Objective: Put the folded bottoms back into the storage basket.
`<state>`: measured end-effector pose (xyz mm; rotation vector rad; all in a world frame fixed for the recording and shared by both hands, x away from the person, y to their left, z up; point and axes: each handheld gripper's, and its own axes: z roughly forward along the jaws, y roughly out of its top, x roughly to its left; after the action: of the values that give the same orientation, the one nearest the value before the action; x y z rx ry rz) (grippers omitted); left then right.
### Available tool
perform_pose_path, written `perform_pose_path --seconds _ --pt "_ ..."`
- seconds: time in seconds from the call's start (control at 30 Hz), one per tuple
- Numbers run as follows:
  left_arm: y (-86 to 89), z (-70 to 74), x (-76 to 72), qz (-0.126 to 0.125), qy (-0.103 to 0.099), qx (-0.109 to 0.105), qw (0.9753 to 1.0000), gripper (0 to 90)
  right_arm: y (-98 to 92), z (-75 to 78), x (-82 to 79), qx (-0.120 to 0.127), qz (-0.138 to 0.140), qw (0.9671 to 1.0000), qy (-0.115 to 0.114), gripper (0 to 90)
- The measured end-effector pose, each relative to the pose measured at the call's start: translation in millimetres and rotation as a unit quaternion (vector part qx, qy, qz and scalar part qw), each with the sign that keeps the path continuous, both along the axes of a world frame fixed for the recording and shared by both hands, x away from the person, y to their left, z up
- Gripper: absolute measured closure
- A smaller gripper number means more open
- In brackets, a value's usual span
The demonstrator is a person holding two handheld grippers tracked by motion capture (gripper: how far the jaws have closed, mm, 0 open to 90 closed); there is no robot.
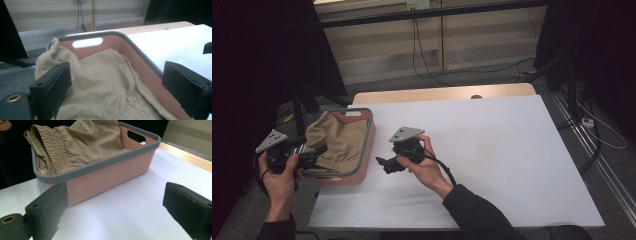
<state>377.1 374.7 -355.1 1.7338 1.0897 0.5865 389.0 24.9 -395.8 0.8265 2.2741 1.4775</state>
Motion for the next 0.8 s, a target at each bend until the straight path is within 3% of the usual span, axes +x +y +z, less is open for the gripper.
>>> perform_pose_path --seconds 0.53,0.8 --pt "-20.2 -10.1 -21.7 -0.007 -0.007 -0.011 0.9999 5.7 -40.7 -1.8 -12.0 -0.007 -0.037 0.9992 -0.014 6.1" --pt "-35.3 -15.4 -41.7 -0.012 -0.017 -0.006 0.9998 5.8 -67.1 -3.9 -23.0 -0.012 -0.053 0.9982 -0.024 6.1"
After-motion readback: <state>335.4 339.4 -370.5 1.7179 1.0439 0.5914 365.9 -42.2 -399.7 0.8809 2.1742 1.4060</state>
